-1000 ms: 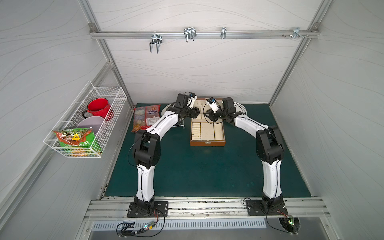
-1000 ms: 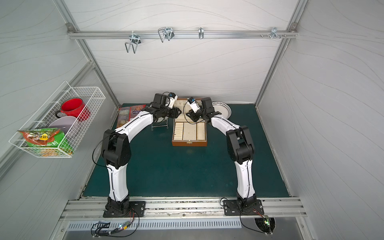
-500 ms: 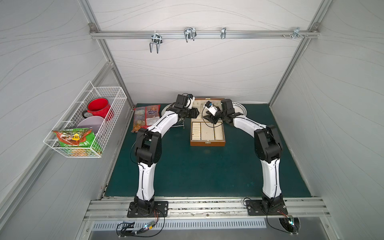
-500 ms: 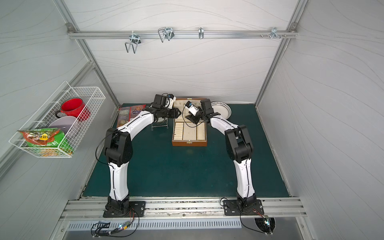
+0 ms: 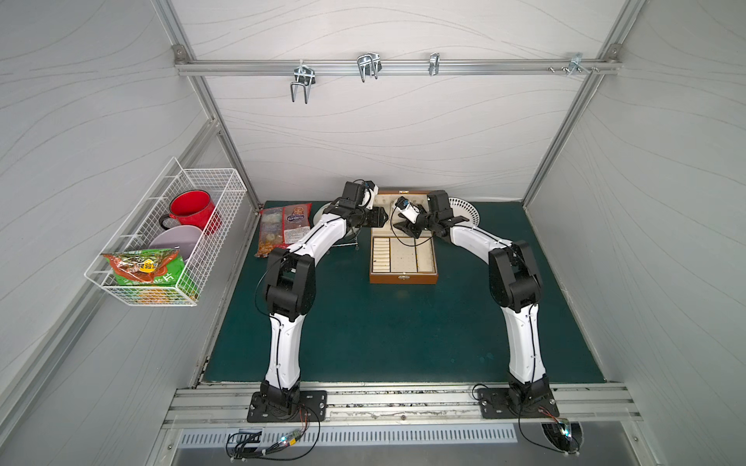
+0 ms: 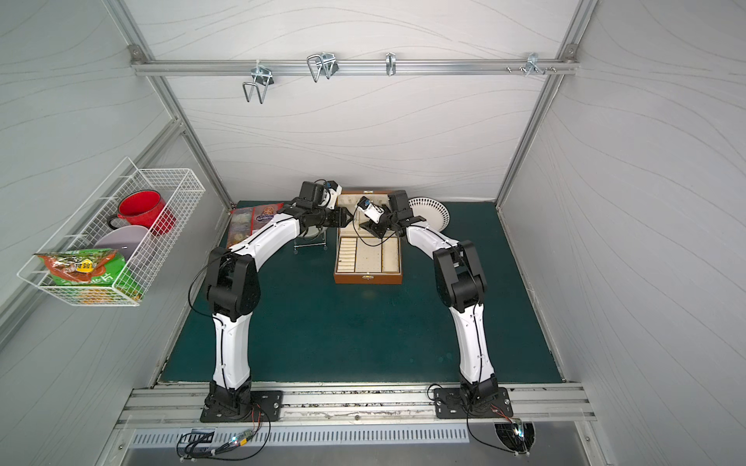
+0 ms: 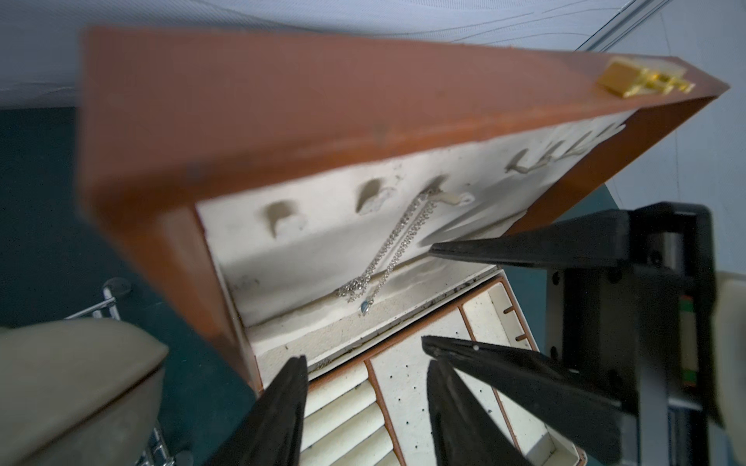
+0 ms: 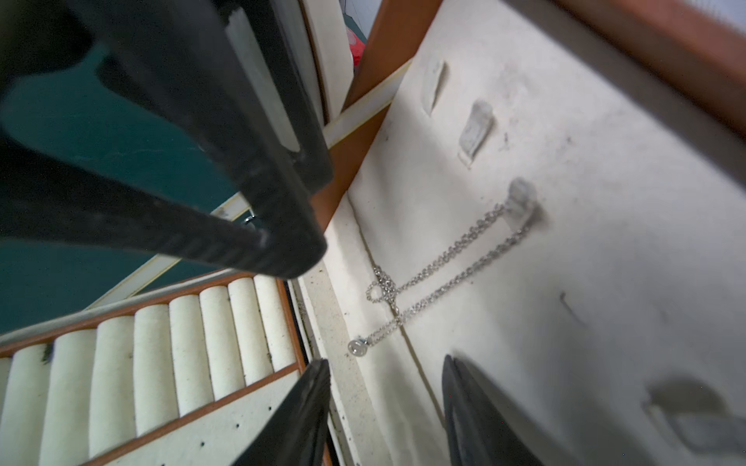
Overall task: Put jewelry chain into jewelry box
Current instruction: Open the storage slot of the jewelry box.
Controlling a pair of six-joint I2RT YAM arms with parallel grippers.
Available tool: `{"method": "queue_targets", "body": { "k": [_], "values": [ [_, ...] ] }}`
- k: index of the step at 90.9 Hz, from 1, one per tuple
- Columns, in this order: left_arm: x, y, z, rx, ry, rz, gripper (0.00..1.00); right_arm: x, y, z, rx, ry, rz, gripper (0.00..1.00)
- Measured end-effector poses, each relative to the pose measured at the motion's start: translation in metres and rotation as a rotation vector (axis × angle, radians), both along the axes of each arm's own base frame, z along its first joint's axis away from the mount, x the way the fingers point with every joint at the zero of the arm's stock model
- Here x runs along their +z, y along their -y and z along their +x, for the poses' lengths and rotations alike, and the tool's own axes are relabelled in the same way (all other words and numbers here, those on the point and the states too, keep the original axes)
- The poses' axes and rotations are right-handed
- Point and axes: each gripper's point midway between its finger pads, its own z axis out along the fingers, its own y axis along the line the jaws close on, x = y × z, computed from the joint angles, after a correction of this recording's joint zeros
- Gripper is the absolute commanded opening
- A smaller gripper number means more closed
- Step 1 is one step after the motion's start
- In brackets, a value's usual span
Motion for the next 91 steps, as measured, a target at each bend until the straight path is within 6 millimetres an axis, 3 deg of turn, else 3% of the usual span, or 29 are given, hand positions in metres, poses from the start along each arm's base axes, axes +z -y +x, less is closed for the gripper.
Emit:
{"method": "queue_targets", "body": {
  "k": [45, 91],
  "values": [
    [-0.006, 0.002, 0.000, -0.003, -0.019, -0.010, 0.52, -0.018, -0.002, 0.000, 0.040, -0.041, -0.028, 0.49],
    [-0.001, 0.004, 0.002, -0.005, -0.011, -0.019, 0.52, -0.024, -0.003, -0.008, 0.072, -0.074, -0.033, 0.37]
  ]
}}
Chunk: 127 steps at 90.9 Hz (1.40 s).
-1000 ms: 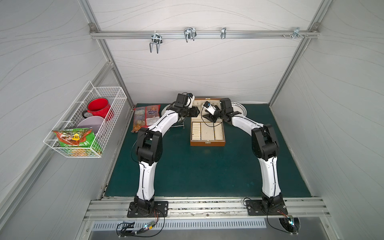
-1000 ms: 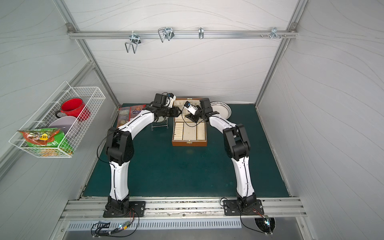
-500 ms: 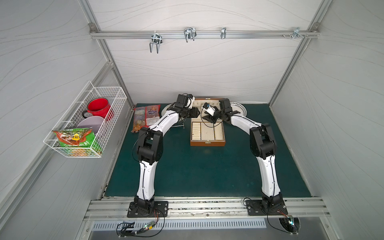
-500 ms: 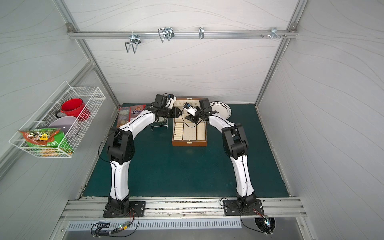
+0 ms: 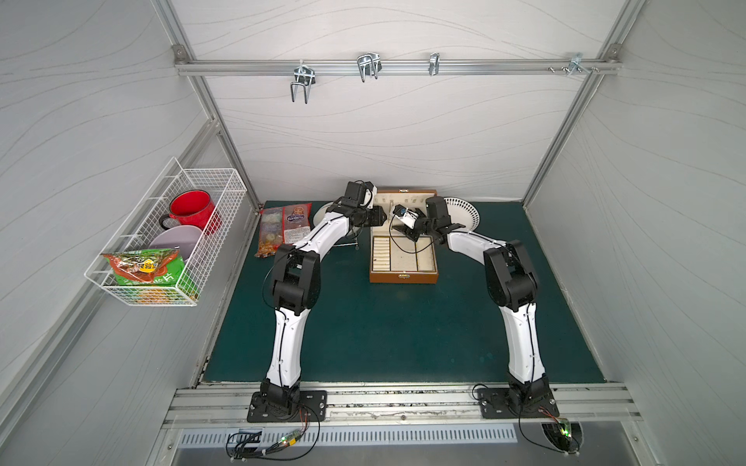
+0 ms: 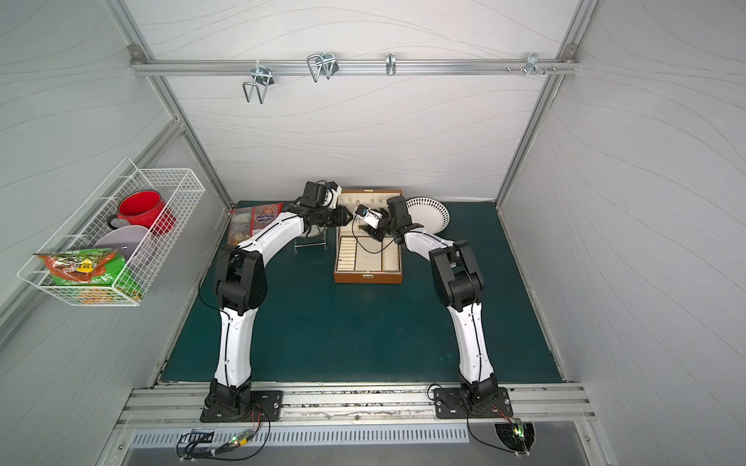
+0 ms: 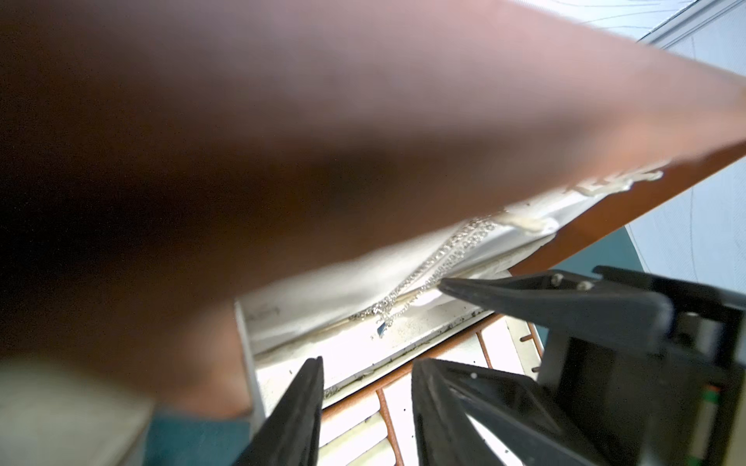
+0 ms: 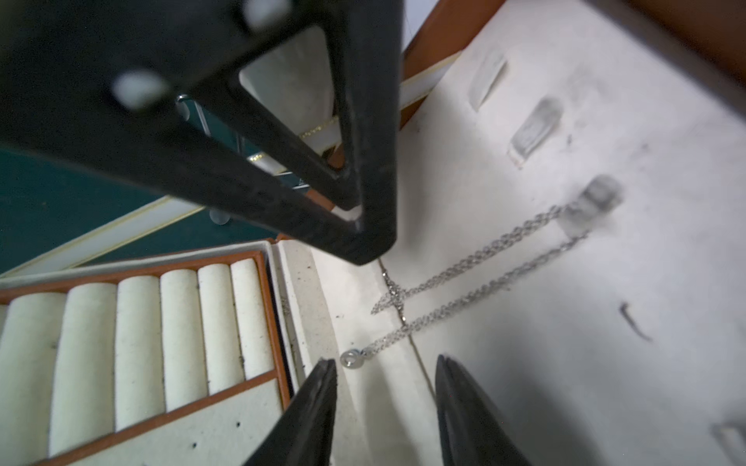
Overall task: Put jewelry chain into jewelry box
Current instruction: Open the storage slot of the jewelry box.
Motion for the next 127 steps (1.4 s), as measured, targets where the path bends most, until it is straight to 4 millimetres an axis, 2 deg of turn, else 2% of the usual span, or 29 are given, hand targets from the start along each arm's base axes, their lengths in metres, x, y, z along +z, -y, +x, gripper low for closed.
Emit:
{"method": "queue_targets", "body": {
  "k": [11, 26, 72, 93, 127],
  "values": [
    [-0.001, 0.000, 0.000, -0.001, -0.002, -0.001, 0.52, -0.006, 0.000, 0.000, -0.001, -0.008, -0.005, 0.41],
    [-0.002, 0.001, 0.003, -0.002, -0.003, -0.001, 0.52, -0.011, 0.001, 0.002, -0.010, -0.013, -0.013, 0.41],
    [-0.005, 0.003, 0.011, 0.020, -0.016, -0.012, 0.41, -0.007, 0.001, 0.007, -0.026, 0.063, 0.014, 0.43],
    [-0.008, 0.001, 0.013, 0.037, -0.023, -0.007, 0.40, -0.010, 0.001, 0.010, -0.036, 0.129, 0.016, 0.45],
    [-0.016, 0.001, 0.014, 0.054, -0.043, -0.009, 0.41, -0.003, -0.004, 0.011, -0.031, 0.192, 0.014, 0.45]
  ]
}}
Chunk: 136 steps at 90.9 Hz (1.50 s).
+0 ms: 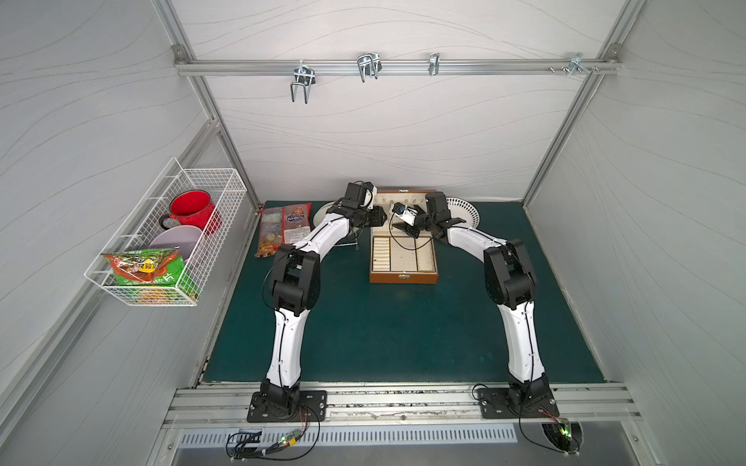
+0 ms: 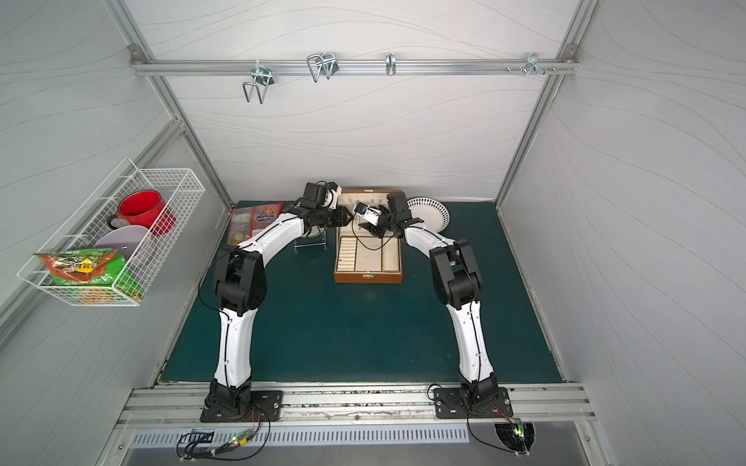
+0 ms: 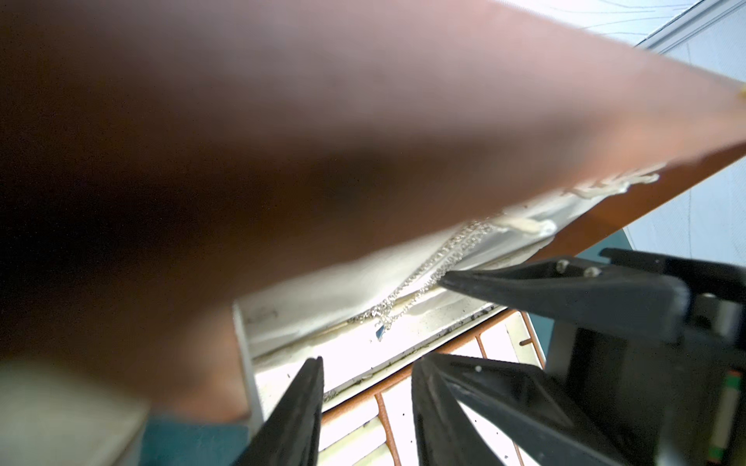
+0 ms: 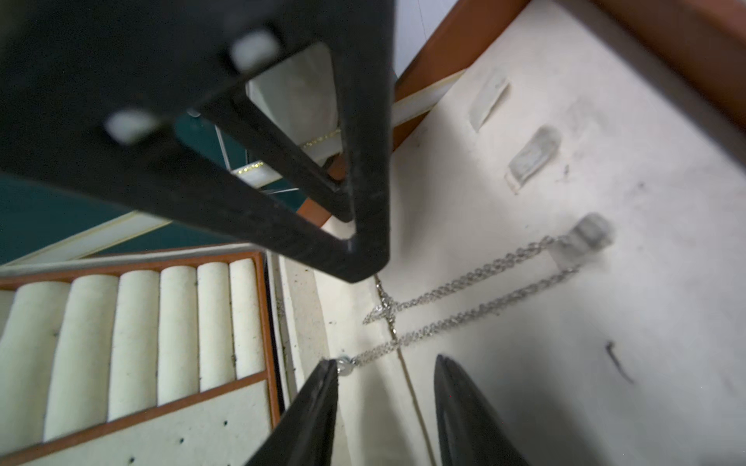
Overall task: Put jewelry chain into jewelry box
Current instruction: Open the storage slot of the jewelry box.
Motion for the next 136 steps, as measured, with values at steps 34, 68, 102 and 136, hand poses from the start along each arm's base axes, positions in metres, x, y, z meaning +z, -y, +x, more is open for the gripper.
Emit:
{"method": "queue_targets", "body": {
  "k": [34, 68, 102, 136],
  "values": [
    [0.001, 0.001, 0.000, 0.005, -0.001, -0.007, 0.41, 0.025, 0.001, 0.003, -0.007, 0.073, 0.000, 0.45],
    [0.000, 0.002, -0.001, 0.003, 0.008, -0.009, 0.41, 0.039, 0.000, 0.011, 0.002, 0.091, -0.007, 0.45],
    [0.000, 0.003, -0.001, 0.004, 0.012, -0.007, 0.41, 0.011, 0.000, 0.007, 0.046, 0.024, -0.036, 0.44],
    [0.000, 0.003, -0.001, 0.007, 0.013, -0.004, 0.41, 0.008, 0.002, 0.007, 0.056, -0.010, -0.052, 0.36]
  ]
}}
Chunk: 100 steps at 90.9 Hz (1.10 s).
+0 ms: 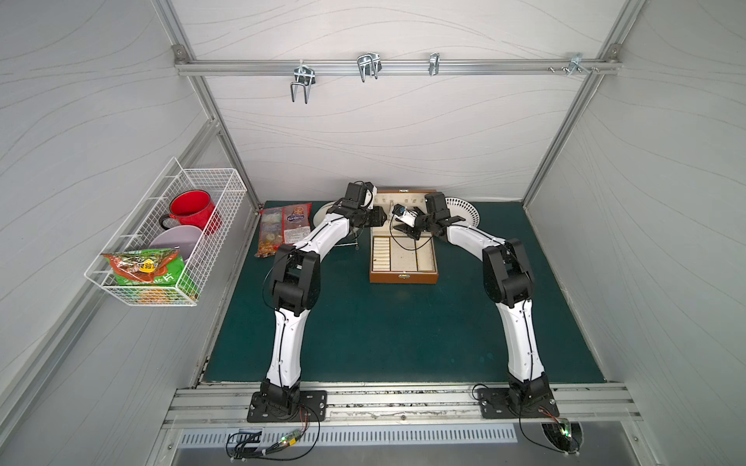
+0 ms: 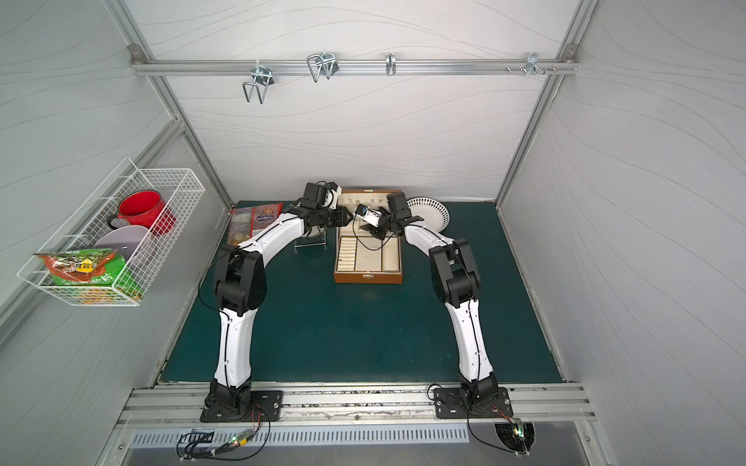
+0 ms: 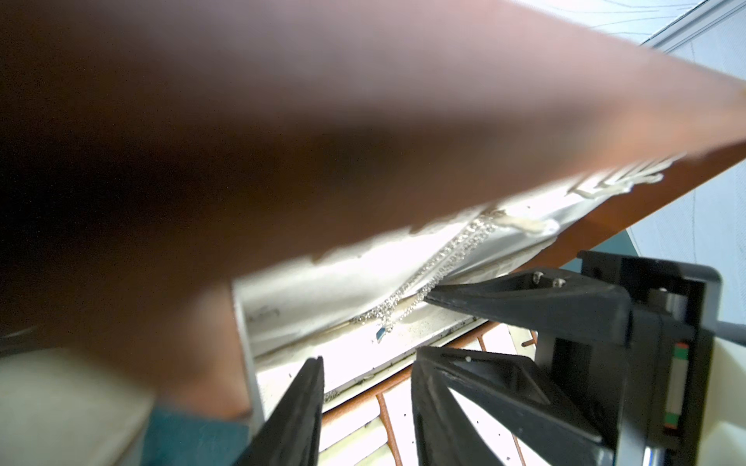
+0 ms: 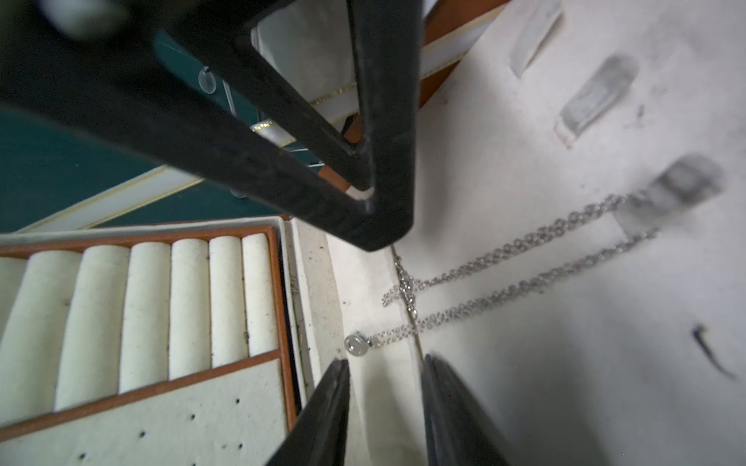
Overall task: Put jewelry chain into jewelry box
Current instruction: Open the storage slot of the jewelry box.
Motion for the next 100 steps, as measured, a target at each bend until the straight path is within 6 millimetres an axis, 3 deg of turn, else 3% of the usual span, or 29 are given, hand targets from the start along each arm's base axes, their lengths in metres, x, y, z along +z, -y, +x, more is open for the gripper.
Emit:
{"method": "queue_targets", "body": {
  "k": [19, 45, 89, 100],
  "values": [
    [0.000, 0.000, 0.000, 0.000, 0.000, 0.000, 0.41, -0.007, 0.001, -0.002, 0.006, -0.016, -0.013, 0.35],
    [0.000, 0.000, 0.000, 0.000, 0.000, 0.000, 0.41, -0.007, 0.002, -0.001, 0.005, -0.007, -0.020, 0.26],
    [-0.004, 0.002, -0.003, -0.005, -0.011, 0.002, 0.41, -0.012, 0.002, 0.013, -0.077, 0.101, -0.047, 0.20],
    [-0.008, 0.005, -0.007, -0.011, -0.026, 0.008, 0.41, -0.013, 0.000, 0.016, -0.096, 0.144, -0.059, 0.09]
  ]
}}
